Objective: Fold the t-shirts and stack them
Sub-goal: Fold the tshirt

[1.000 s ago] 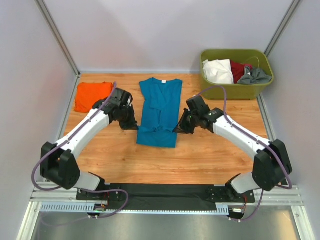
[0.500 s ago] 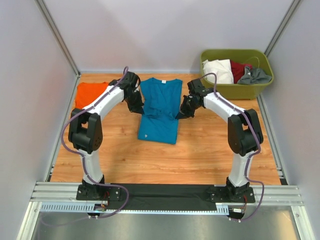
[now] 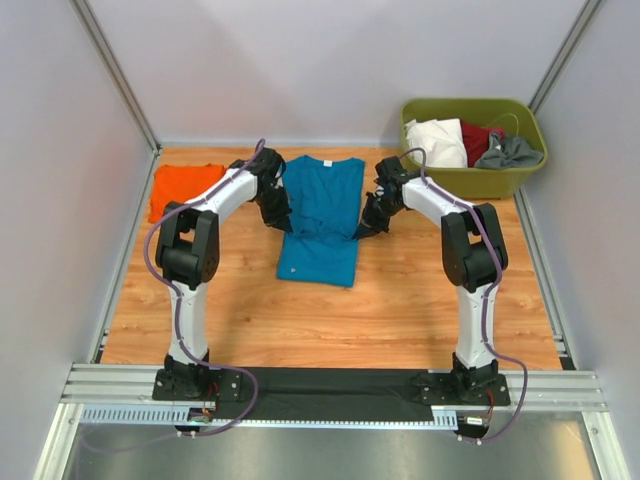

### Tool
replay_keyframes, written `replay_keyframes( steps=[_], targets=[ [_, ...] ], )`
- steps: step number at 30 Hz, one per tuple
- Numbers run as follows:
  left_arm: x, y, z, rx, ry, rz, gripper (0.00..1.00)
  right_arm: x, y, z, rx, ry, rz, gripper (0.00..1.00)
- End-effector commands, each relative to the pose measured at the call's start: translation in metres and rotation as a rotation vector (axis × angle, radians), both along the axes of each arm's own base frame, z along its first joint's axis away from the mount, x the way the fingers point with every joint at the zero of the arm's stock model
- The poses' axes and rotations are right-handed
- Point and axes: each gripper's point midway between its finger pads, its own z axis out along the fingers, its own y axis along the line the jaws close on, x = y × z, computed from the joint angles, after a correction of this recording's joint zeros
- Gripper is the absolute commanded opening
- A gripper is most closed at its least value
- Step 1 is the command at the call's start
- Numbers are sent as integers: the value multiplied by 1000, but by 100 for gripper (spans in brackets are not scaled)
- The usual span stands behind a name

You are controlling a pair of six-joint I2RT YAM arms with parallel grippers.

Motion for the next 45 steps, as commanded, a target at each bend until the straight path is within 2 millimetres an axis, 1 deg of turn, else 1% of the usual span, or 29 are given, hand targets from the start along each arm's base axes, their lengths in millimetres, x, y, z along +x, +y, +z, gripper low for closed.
replay_keyframes(
  steps=[1,7,10,14,15,16,18,19,20,22,23,25,26,27,29,30,32,33,34,35,36,37,38,39,40,41,42,43,45],
  targets=[
    [17,-2,15,-28,-51,-15,0,10,8,21,37,-56,42,0],
    [24,0,36,-32,-106,-19,0,22,12,46,64,-124,49,0],
    [28,1,40,-25,-131,-20,0,26,14,49,71,-142,54,0],
    [30,3,24,-17,-99,-13,0,29,12,32,51,-118,55,0],
    [28,4,14,-12,-74,-11,0,27,12,21,40,-89,59,0],
    [27,4,9,-8,-63,-13,0,28,12,19,35,-85,60,0],
    [27,4,2,-5,-54,-19,0,26,10,9,19,-55,65,1],
    [28,5,1,-5,-55,-22,0,27,10,8,15,-56,67,1],
    [30,5,1,-4,-67,-30,4,30,10,10,17,-68,69,2],
    [34,6,6,4,-87,-43,14,36,8,15,0,-93,64,13],
    [35,7,9,7,-91,-48,32,42,8,25,1,-119,61,28],
    [43,10,26,11,-135,-48,52,49,5,38,-6,-155,58,46],
    [44,13,33,18,-149,-60,69,56,6,57,3,-195,56,62],
    [45,15,47,20,-178,-60,73,59,4,66,-3,-219,55,64],
    [49,17,73,20,-233,-71,81,64,4,87,-3,-267,54,66],
    [48,16,95,4,-281,-79,82,67,4,108,6,-316,48,68],
    [46,8,118,-57,-338,-91,86,69,7,126,35,-367,23,70],
    [42,4,142,-101,-386,-76,86,55,11,131,59,-364,22,71],
    [30,-3,137,-159,-357,-85,87,50,17,136,85,-363,1,72],
    [34,-10,148,-217,-411,-80,87,45,29,153,133,-423,0,72],
    [27,-16,164,-270,-446,-77,87,40,35,152,158,-423,-9,71],
    [12,-23,147,-335,-375,-51,87,25,36,126,154,-369,-21,70],
    [14,-31,151,-374,-415,-51,87,28,43,129,191,-388,-61,70],
    [8,-35,152,-395,-418,-45,87,24,46,130,200,-396,-76,70],
    [-1,-37,134,-410,-365,-16,87,21,45,123,204,-379,-96,71],
    [-2,-46,133,-431,-383,-24,87,16,43,114,209,-356,-130,72],
    [-9,-48,119,-434,-354,-15,87,15,38,108,193,-352,-152,72],
    [-9,-57,118,-454,-369,-14,87,11,36,101,182,-344,-161,73],
    [-13,-61,109,-450,-363,3,87,15,23,104,148,-371,-204,76]
  ],
)
